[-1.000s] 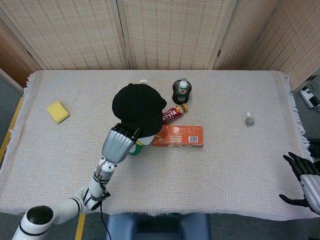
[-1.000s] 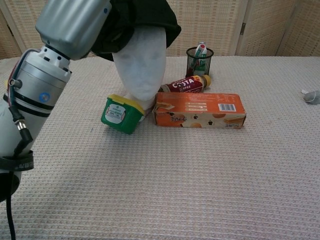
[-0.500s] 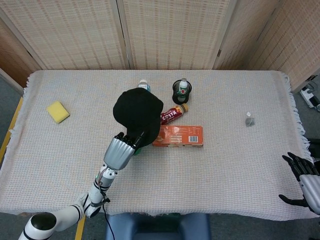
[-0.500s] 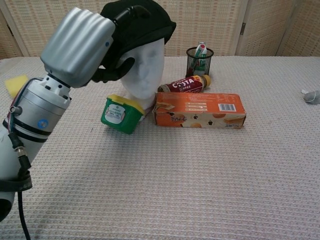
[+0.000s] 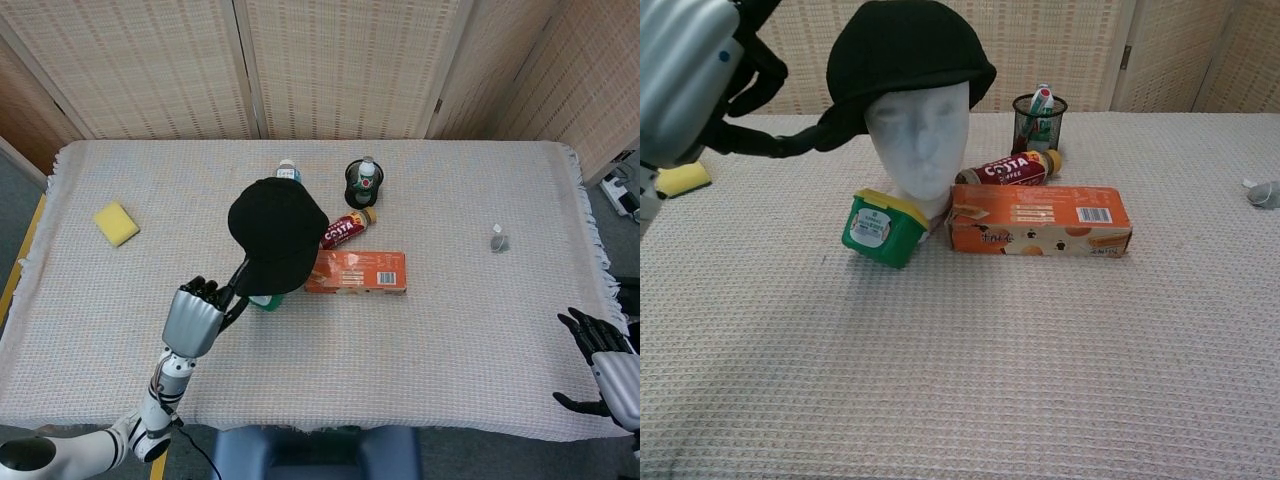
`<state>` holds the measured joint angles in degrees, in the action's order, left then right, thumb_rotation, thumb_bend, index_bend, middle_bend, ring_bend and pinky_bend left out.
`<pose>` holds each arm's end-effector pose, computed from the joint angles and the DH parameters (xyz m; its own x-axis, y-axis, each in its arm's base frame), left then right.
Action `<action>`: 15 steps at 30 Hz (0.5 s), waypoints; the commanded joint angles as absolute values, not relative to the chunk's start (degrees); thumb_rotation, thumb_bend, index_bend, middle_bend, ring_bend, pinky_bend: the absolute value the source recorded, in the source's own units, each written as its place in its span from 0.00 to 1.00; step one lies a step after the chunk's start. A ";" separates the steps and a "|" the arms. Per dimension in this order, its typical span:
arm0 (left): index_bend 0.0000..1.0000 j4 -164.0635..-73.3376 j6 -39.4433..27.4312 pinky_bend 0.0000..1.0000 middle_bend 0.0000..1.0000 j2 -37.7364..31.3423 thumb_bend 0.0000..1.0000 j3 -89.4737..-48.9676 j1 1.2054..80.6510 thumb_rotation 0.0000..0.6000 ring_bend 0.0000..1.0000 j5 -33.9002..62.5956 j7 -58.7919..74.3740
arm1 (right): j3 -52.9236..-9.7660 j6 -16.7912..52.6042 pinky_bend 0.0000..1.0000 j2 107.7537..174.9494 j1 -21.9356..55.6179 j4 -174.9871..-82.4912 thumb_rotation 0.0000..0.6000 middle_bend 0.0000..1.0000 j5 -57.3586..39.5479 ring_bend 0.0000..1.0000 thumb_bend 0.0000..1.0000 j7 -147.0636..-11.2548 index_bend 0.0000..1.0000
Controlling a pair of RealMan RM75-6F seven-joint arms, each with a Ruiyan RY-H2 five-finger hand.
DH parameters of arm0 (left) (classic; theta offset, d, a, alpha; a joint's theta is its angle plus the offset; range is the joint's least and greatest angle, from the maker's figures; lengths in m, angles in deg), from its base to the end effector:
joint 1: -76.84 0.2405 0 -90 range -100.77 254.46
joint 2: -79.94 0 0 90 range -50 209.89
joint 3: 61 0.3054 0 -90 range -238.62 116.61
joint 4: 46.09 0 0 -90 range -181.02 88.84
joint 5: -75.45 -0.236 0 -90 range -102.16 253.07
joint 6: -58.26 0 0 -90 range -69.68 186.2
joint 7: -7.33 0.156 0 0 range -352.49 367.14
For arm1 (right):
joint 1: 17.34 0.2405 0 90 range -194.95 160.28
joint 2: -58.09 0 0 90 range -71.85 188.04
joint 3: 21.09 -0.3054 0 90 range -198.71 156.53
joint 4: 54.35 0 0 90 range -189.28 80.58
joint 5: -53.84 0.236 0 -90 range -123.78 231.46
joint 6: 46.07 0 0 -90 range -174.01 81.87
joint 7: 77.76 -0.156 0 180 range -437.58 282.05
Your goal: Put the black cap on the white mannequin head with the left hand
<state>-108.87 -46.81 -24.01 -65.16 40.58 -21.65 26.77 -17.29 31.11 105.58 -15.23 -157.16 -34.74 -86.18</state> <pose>-0.1668 0.3236 -0.0166 0.2117 -0.5676 0.7956 0.6961 -0.4839 -0.5304 -0.3637 -0.1477 0.2067 0.3449 -0.2629 0.9011 -0.9283 0.0465 0.3689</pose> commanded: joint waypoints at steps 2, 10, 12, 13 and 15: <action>0.06 -123.15 -46.03 0.80 0.84 -11.80 0.15 -59.47 50.60 1.00 0.70 -16.80 28.63 | -17.24 30.94 0.00 105.80 -15.18 -157.33 1.00 0.00 -34.74 0.00 0.07 -85.64 0.00; 0.11 -141.16 -41.64 0.24 0.25 5.94 0.11 -53.80 63.27 1.00 0.14 -2.92 17.38 | -17.81 32.17 0.00 107.99 -15.54 -157.69 1.00 0.00 -34.43 0.00 0.07 -83.02 0.00; 0.11 -143.68 -39.18 0.20 0.22 9.77 0.11 -53.03 65.23 1.00 0.10 0.17 12.69 | -17.99 32.67 0.00 108.79 -15.69 -157.53 1.00 0.00 -34.44 0.00 0.07 -82.37 0.00; 0.11 -144.04 -38.23 0.18 0.21 11.11 0.11 -52.76 65.88 1.00 0.08 1.03 11.10 | -18.13 32.93 0.00 109.14 -15.75 -157.45 1.00 0.00 -34.34 0.00 0.07 -82.13 0.00; 0.11 -143.55 -36.88 0.17 0.20 12.86 0.11 -52.86 67.33 1.00 0.07 2.61 7.94 | -18.44 33.37 0.00 109.82 -15.86 -157.23 1.00 0.00 -34.04 0.00 0.07 -81.55 0.00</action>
